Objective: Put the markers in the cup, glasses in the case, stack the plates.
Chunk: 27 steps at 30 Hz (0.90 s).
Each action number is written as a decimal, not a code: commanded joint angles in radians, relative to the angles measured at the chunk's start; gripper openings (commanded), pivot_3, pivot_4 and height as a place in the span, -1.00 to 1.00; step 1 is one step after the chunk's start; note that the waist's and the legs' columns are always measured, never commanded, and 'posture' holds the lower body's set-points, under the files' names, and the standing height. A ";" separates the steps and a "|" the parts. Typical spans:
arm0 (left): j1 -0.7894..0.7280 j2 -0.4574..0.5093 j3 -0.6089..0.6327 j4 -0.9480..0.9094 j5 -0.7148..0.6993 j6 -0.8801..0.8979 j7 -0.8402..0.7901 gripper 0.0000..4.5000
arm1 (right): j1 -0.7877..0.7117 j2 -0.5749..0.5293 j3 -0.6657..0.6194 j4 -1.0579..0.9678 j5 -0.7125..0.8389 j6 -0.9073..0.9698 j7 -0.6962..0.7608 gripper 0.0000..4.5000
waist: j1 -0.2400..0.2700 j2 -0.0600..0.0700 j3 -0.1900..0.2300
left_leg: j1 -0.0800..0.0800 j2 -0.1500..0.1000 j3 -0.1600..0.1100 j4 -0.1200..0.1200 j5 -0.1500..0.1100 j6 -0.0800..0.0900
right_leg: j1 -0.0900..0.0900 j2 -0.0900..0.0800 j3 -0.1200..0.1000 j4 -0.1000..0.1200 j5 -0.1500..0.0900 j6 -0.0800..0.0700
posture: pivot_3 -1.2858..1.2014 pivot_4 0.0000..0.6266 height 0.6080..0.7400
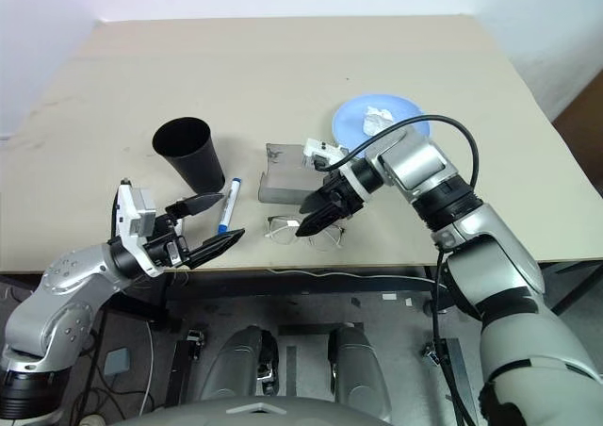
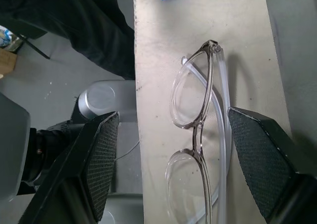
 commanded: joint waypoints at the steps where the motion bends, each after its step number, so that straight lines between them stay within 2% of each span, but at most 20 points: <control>1: -0.012 0.014 0.023 -0.041 -0.017 0.005 0.005 1.00 | -0.003 0.010 0.002 -0.008 -0.014 0.002 -0.008 0.63 | 0.000 0.000 0.000 | 0.000 0.000 0.000 0.000 0.000 0.000 | 0.000 0.000 0.000 0.000 0.000 0.000 | 0.03 -0.52 -0.06; 2: -0.017 0.014 0.022 -0.037 -0.016 0.006 0.005 1.00 | -0.004 0.011 0.004 -0.005 -0.018 0.001 -0.008 0.63 | 0.001 0.000 0.000 | 0.000 0.000 0.000 0.000 0.000 0.000 | 0.000 0.000 0.000 0.000 0.000 0.000 | 0.03 -0.52 -0.06; 10: -0.023 0.005 0.013 0.012 0.006 -0.023 -0.021 1.00 | -0.006 0.010 0.010 0.008 -0.040 -0.008 -0.002 -0.54 | 0.000 0.000 0.000 | 0.000 0.000 0.000 0.000 0.000 0.000 | 0.000 0.000 0.000 0.000 0.000 0.000 | 0.03 -0.52 -0.06; 19: -0.024 -0.001 0.008 -0.011 0.010 -0.011 -0.009 1.00 | 0.001 0.010 0.018 0.015 -0.071 -0.019 -0.008 -0.54 | 0.000 0.000 0.000 | 0.000 0.000 0.000 0.000 0.000 0.000 | 0.000 0.000 0.000 0.000 0.000 0.000 | 0.03 -0.52 -0.06; 22: -0.031 0.001 0.007 -0.022 0.006 0.000 0.003 1.00 | 0.001 0.008 0.019 0.014 -0.072 -0.016 -0.002 -0.80 | 0.000 0.000 0.000 | 0.000 0.000 0.000 0.000 0.000 0.000 | 0.000 0.000 0.000 0.000 0.000 0.000 | 0.03 -0.52 -0.06; 23: -0.034 0.002 0.007 -0.023 0.005 0.002 0.006 1.00 | 0.000 0.008 0.019 0.014 -0.072 -0.015 0.000 -0.96 | 0.000 0.000 0.000 | 0.000 0.000 0.000 0.000 0.000 0.000 | 0.000 0.000 0.000 0.000 0.000 0.000 | 0.03 -0.52 -0.06; 27: -0.041 0.003 0.006 -0.017 0.004 0.003 0.008 1.00 | -0.003 -0.002 0.016 -0.011 -0.065 -0.008 0.015 -0.99 | 0.000 -0.001 0.000 | 0.001 0.000 0.000 0.000 0.000 0.000 | 0.000 0.000 0.000 0.000 0.000 0.000 | 0.03 -0.52 -0.06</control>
